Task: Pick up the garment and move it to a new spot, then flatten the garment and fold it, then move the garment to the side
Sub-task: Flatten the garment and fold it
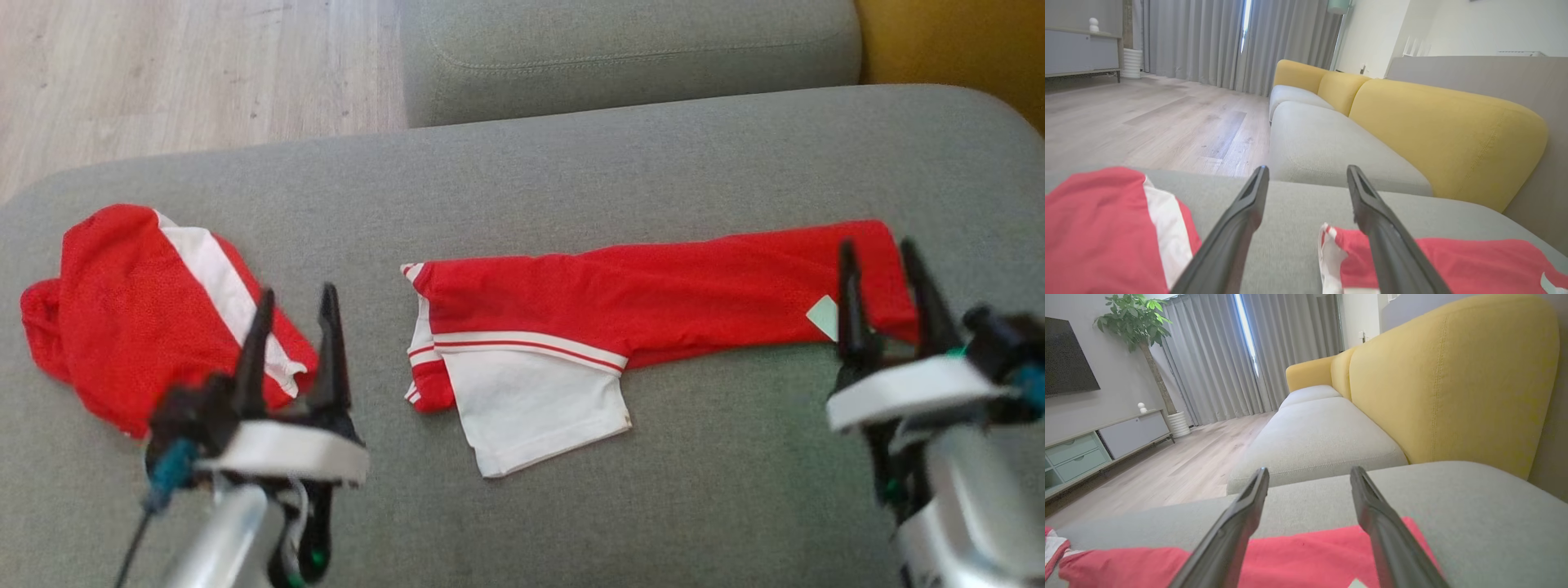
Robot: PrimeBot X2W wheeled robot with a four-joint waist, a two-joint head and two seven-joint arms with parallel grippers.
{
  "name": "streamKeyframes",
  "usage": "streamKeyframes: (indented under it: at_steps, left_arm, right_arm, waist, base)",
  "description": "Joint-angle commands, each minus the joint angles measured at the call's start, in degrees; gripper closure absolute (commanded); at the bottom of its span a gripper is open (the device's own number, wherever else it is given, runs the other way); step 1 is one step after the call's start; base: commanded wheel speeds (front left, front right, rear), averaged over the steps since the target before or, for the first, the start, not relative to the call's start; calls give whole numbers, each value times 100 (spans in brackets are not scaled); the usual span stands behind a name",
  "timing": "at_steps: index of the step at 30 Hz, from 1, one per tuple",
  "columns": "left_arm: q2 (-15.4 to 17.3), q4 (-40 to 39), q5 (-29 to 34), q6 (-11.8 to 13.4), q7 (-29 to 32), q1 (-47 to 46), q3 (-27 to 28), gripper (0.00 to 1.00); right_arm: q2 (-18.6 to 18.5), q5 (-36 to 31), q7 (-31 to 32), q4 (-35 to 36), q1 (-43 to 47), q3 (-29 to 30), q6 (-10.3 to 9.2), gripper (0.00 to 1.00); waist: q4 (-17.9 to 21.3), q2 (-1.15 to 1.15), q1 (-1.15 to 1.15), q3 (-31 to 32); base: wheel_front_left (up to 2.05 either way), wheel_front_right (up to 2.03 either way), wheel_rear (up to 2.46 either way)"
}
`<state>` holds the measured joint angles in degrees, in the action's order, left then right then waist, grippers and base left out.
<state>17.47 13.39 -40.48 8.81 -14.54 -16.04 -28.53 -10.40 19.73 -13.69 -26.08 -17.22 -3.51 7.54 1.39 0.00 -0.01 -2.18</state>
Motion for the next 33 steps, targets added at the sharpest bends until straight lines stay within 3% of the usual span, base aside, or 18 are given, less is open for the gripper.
streamKeyframes:
  at_steps: [1, 6, 17, 24, 33]
  left_arm:
    - [-72, -164, 278, -79, -45, -47, 432, 0]
    - [-594, -44, 984, -462, -45, 457, 926, 0]
    - [-1047, 127, 1631, -1072, -45, 350, 1532, 0]
    - [-1184, 215, 1821, -1290, -45, 100, 1653, 0]
    - [-1332, 352, 1937, -1488, -46, -168, 1723, 0]
  right_arm:
    - [149, -164, -64, 301, 109, -22, -5, 0]
    - [484, -532, 1, 540, 552, 93, -5, 0]
    - [483, -924, 521, 714, 309, 464, -5, 0]
    - [339, -1179, 1185, 293, -354, 1053, -5, 0]
    - [246, -2065, 1877, -840, -1268, 2510, -5, 0]
  waist:
    - [1, 0, 1, 7]
    - [-16, 0, 1, 3]
    - [-122, 0, 1, -379]
    - [-271, 0, 1, -825]
    - [-505, 0, 1, -1178]
  base:
    - [0, 0, 0]
    - [0, 0, 0]
    - [0, 0, 0]
    - [0, 0, 0]
    - [0, 0, 0]
